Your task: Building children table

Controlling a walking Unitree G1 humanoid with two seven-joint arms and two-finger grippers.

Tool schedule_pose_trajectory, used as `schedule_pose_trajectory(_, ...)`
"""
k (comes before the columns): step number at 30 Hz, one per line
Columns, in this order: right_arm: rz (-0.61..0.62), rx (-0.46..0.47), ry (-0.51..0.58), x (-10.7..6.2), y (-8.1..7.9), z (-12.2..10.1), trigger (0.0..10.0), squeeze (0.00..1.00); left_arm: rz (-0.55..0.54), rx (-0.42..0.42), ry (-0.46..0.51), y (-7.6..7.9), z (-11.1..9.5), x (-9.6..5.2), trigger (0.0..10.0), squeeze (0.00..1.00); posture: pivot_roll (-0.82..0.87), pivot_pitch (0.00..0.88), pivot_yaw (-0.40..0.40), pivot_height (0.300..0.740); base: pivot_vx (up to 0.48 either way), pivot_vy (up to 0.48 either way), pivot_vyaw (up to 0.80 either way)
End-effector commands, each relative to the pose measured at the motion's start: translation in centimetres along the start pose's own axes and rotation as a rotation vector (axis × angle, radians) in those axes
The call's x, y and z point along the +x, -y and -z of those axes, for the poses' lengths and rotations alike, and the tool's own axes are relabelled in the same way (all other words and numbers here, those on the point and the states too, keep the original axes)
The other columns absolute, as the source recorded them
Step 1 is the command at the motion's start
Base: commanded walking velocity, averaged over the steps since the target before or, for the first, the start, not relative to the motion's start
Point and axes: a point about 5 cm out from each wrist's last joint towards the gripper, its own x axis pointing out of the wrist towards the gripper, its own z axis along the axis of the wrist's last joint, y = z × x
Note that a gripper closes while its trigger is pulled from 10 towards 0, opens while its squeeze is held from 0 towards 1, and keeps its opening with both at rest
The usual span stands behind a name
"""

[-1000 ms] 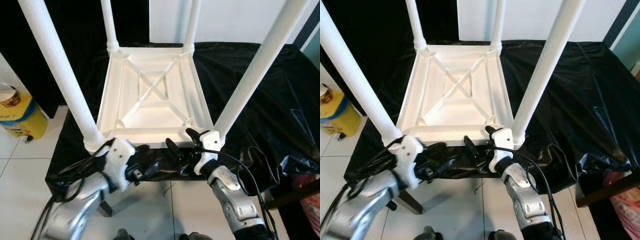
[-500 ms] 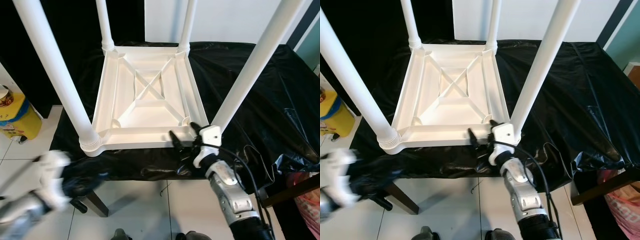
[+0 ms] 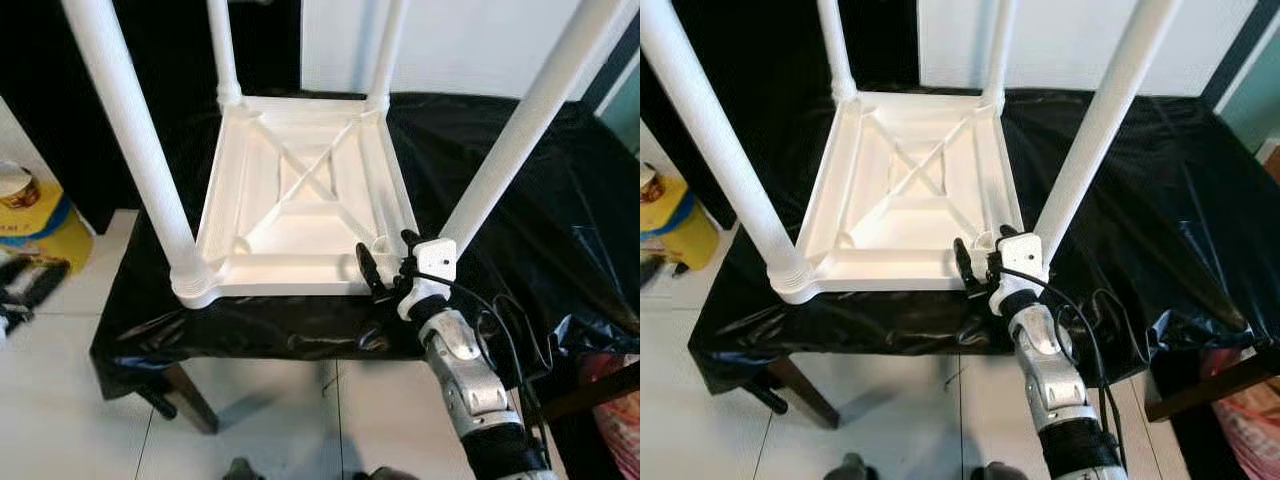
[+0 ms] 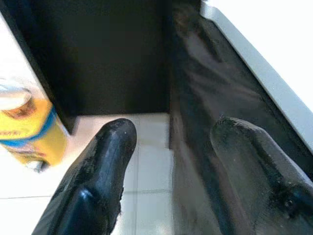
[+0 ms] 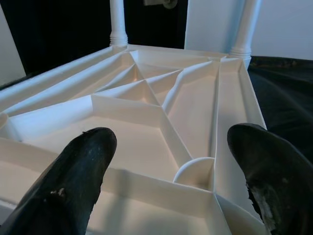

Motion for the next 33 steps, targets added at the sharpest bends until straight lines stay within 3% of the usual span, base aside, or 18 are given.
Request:
schedule_pose_trajectory(1, 0.076, -0.023, -0.027, -0.7, 1.4, 0.6, 10.0, 0.00, -0.079, 0.002, -0.017, -0.1, 0.6, 1.4, 10.0, 0.00, 0.04, 0.069, -0.021, 0.740, 0.000, 0.000, 0.00)
schedule_pose_trajectory(5, 0.139, -0.037, -0.040, -1.3, 2.4, 0.8, 10.0, 0.00, -0.076, -0.012, 0.048, 1.2, -0.5, 4.3, 10.0, 0.00, 0.01, 0.073, -0.005, 0.740, 0.000, 0.000, 0.00)
schedule_pose_trajectory(6, 0.139, -0.037, -0.040, -1.3, 2.4, 0.8, 10.0, 0.00, -0.076, -0.012, 0.048, 1.2, -0.5, 4.3, 10.0, 0.00, 0.01, 0.073, -0.005, 0.740, 0.000, 0.000, 0.00)
schedule_pose_trajectory(8, 0.182, -0.036, -0.040, -2.0, 3.2, 0.9, 10.0, 0.00, -0.089, -0.014, 0.084, 2.6, -1.4, 6.6, 10.0, 0.00, -0.01, 0.077, 0.012, 0.740, 0.000, 0.000, 0.00)
schedule_pose_trajectory(14, 0.232, -0.055, -0.044, -2.6, 4.5, 1.0, 10.0, 0.00, -0.091, -0.026, 0.104, 4.4, -2.2, 9.0, 10.0, 0.00, -0.04, 0.077, 0.025, 0.740, 0.000, 0.000, 0.00)
schedule_pose_trajectory(16, 0.262, -0.073, -0.047, -2.8, 5.6, 0.9, 10.0, 0.00, -0.068, -0.019, 0.111, 5.9, -2.7, 10.3, 10.0, 0.00, -0.04, 0.076, 0.026, 0.740, 0.000, 0.000, 0.00)
schedule_pose_trajectory(17, 0.262, -0.073, -0.047, -2.8, 5.6, 0.9, 10.0, 0.00, -0.068, -0.019, 0.111, 5.9, -2.7, 10.3, 10.0, 0.00, -0.04, 0.076, 0.026, 0.740, 0.000, 0.000, 0.00)
schedule_pose_trajectory(19, 0.288, -0.114, -0.063, -3.4, 7.2, 0.9, 10.0, 0.00, -0.027, -0.029, 0.150, 8.3, -3.8, 11.9, 10.0, 0.00, -0.05, 0.075, 0.019, 0.740, 0.000, 0.000, 0.00)
schedule_pose_trajectory(21, 0.288, -0.114, -0.063, -3.4, 7.2, 0.9, 10.0, 0.00, -0.027, -0.029, 0.150, 8.3, -3.8, 11.9, 10.0, 0.00, -0.05, 0.075, 0.019, 0.740, 0.000, 0.000, 0.00)
schedule_pose_trajectory(27, 0.375, -0.157, -0.142, -5.3, 9.4, 2.3, 10.0, 0.00, 0.134, -0.121, 0.285, 13.2, -6.2, 13.8, 10.0, 0.00, -0.05, 0.078, 0.006, 0.740, 0.000, 0.000, 0.00)
schedule_pose_trajectory(30, 0.382, -0.159, -0.147, -5.5, 9.5, 2.5, 10.0, 0.00, 0.155, -0.130, 0.303, 13.6, -6.5, 13.9, 10.0, 0.00, -0.05, 0.078, 0.006, 0.740, 0.000, 0.000, 0.00)
schedule_pose_trajectory(33, 0.411, -0.150, -0.173, -6.2, 9.4, 3.1, 10.0, 0.00, 0.331, -0.188, 0.426, 16.6, -8.5, 14.1, 10.0, 0.00, -0.04, 0.082, -0.006, 0.740, 0.000, 0.000, 0.00)
